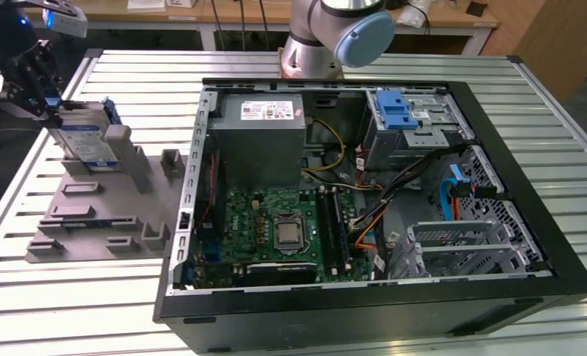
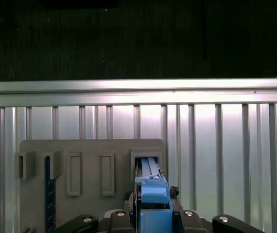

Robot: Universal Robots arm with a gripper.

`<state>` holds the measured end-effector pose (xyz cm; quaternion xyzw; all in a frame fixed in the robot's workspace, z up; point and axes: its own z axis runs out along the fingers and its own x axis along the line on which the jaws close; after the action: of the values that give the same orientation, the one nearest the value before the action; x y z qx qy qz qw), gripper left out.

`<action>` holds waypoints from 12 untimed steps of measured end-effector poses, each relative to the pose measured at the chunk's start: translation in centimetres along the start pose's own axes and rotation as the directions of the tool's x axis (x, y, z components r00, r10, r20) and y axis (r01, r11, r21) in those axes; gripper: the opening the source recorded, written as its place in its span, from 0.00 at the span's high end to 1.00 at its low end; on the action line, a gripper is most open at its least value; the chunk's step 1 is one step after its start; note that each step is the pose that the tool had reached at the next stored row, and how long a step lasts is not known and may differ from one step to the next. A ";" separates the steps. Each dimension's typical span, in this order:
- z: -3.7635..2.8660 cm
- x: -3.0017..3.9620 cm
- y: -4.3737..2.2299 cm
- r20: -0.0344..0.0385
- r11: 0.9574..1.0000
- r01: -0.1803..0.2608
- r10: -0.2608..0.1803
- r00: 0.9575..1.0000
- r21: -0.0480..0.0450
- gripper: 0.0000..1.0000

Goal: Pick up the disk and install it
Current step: 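Pick up the disk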

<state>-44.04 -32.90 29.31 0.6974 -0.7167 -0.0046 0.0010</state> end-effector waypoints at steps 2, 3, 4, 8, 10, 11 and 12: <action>0.00 0.00 0.00 0.000 1.000 0.000 0.000 1.000 0.000 0.64; 0.00 0.00 0.00 0.000 1.000 0.000 0.000 1.000 0.000 0.64; 0.00 0.00 0.00 0.000 1.000 0.000 0.000 1.000 0.000 0.64; -0.26 0.00 0.00 0.000 1.000 0.000 0.000 1.000 0.000 0.64; -0.46 0.00 0.00 0.000 1.000 0.000 0.000 1.000 0.000 0.64; -0.59 0.00 0.00 -0.001 1.000 0.000 0.000 1.000 0.000 0.64; -0.69 0.00 0.01 -0.001 1.000 0.000 0.000 1.000 0.000 0.64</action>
<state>-44.04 -32.90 30.00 0.6974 -0.7167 -0.0044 0.0012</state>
